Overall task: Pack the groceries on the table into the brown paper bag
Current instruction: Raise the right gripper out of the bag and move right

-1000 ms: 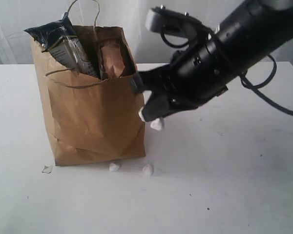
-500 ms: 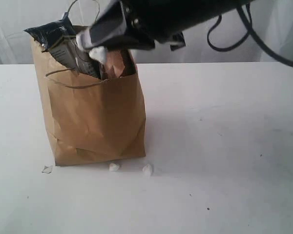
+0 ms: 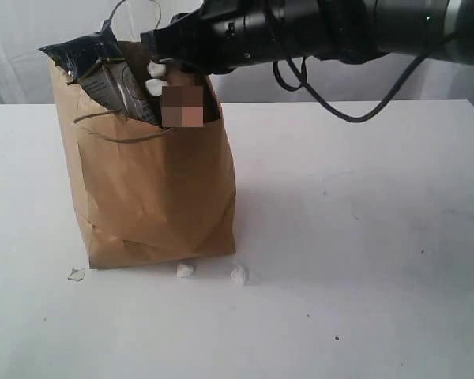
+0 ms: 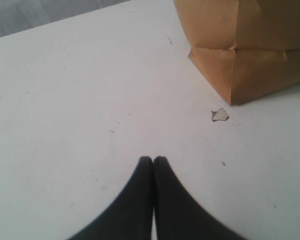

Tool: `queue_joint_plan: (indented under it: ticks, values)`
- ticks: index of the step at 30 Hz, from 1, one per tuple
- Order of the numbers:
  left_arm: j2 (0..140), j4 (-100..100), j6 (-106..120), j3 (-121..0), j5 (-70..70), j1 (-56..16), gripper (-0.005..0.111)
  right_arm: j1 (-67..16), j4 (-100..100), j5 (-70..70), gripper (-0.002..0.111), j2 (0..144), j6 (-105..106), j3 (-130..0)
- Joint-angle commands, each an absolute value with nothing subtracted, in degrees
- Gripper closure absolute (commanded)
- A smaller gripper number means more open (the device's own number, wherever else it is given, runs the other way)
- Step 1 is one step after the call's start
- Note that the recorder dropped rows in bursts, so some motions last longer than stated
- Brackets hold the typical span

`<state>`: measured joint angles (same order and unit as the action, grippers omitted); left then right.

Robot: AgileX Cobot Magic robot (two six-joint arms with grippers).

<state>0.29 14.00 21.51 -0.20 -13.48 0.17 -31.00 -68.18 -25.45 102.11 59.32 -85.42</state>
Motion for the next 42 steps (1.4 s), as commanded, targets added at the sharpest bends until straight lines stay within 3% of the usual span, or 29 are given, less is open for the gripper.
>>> queue_joint_plan:
  ticks: [1, 13, 20, 25, 30, 36, 42]
  values:
    - [0.0, 14.6, 21.5, 0.0, -13.7, -0.1, 0.107, -30.9, -68.8, -24.1, 0.074, 102.5, 60.4, -85.5]
    - [0.0, 14.6, 21.5, 0.0, -13.7, -0.1, 0.107, -30.9, -68.7, -21.1, 0.074, 102.4, 60.2, -85.5]
    - [0.0, 14.6, 21.5, 0.0, -13.7, -0.1, 0.107, -30.8, -63.3, -21.0, 0.082, 98.9, 60.3, -85.5]
    - [0.0, 14.6, 21.5, 0.0, -13.7, -0.1, 0.107, -30.8, -21.0, -28.1, 0.108, 91.7, 46.9, -85.5]
    - [0.0, 14.6, 21.5, 0.0, -13.7, -0.1, 0.107, -27.1, 23.1, -49.8, 0.108, 88.1, 7.5, -85.3]
    - [0.0, 14.6, 21.5, 0.0, -13.7, -0.1, 0.107, -16.7, 24.6, -55.2, 0.108, 88.3, 6.4, -75.1]
    - [0.0, 14.6, 21.5, 0.0, -13.7, -0.1, 0.107, -16.0, 9.9, -47.4, 0.108, 88.3, 6.5, -65.7]
